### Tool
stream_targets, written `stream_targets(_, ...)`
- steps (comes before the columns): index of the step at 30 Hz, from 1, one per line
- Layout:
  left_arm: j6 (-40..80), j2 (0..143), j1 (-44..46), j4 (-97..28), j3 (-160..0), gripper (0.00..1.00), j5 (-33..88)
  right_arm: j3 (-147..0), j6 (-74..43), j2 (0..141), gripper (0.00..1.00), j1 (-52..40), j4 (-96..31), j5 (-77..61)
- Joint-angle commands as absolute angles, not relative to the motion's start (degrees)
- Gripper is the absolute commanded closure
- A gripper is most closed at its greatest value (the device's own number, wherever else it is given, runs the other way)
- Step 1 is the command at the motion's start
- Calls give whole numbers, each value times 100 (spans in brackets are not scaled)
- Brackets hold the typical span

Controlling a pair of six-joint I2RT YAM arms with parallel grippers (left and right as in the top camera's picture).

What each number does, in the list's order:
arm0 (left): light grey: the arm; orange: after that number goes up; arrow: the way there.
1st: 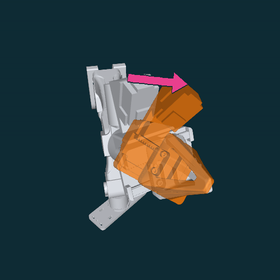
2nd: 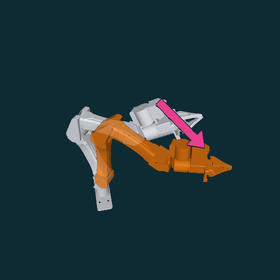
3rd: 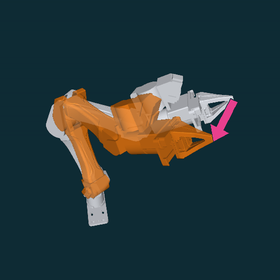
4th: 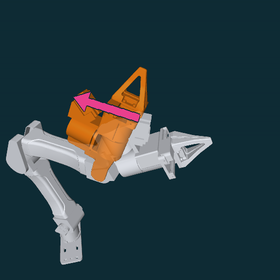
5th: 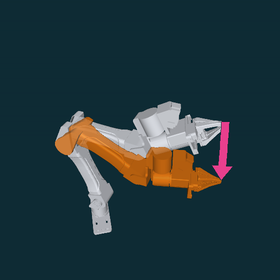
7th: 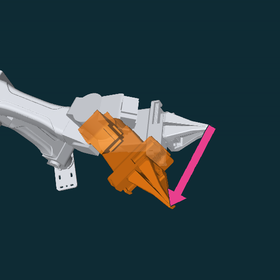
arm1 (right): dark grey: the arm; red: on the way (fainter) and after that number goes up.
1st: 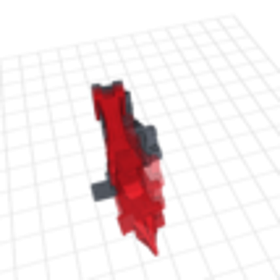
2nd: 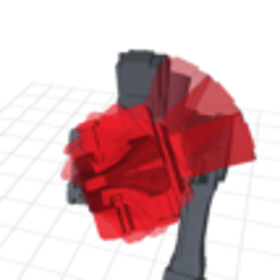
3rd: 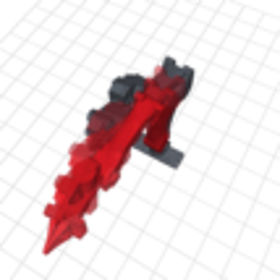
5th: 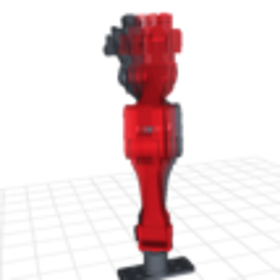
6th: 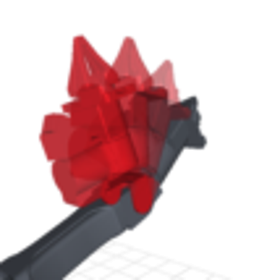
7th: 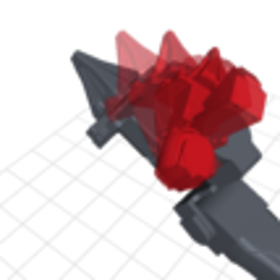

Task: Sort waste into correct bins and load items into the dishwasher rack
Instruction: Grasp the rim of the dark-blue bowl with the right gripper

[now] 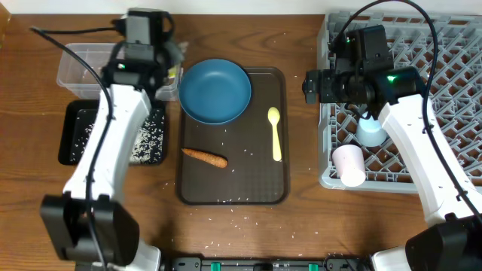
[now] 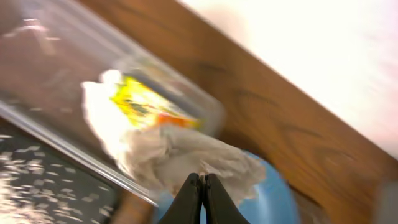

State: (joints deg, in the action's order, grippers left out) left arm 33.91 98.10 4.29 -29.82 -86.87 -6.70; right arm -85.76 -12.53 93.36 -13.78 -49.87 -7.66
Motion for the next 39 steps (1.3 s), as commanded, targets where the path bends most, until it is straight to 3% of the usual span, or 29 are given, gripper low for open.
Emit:
stream_targets(1,3122,10243,121,-2797,-8648,94,-1015,-8582,-1170,9404,1,-1466,-4952,-733)
stream_targets(4,3041,10624,-86,-2467,-8648,92,-1013,-8580,-1170,9404,1,-1466,-4952,-733)
stream_targets(5,3041,10724,-134,-2394,-8648,85,-1013,-8582,-1173,9404,1,-1466,-4952,-735)
stream_targets(6,3041,10825,-174,-2362,-8648,53,-1013,-8580,-1173,9404,1,-1468,-4945,-735)
stream_targets(7,3041,10873,-204,-2349,-8648,32,-1011,-8582,-1212,9404,1,-1472,-4908,-733)
stream_targets(8,3041,10899,-233,-2351,-8648,21,-1007,-8582,-1326,9404,1,-1474,-4845,-733)
stream_targets(15,2729,10248,-283,-2582,-8652,13,-945,-8580,-1662,9437,1,-1981,-3688,-744)
stream_targets(23,2727,8735,-283,-4226,-8650,11,-342,-8597,-2477,10379,1,-2993,-2171,-193)
stream_targets(32,2722,8047,-283,-5183,-8648,10,-349,-9137,-3048,11780,1,-3260,-1846,-43)
stream_targets(39,2722,8165,-283,-5315,-8648,10,-362,-9139,-3083,12210,18,-3315,-1806,-43)
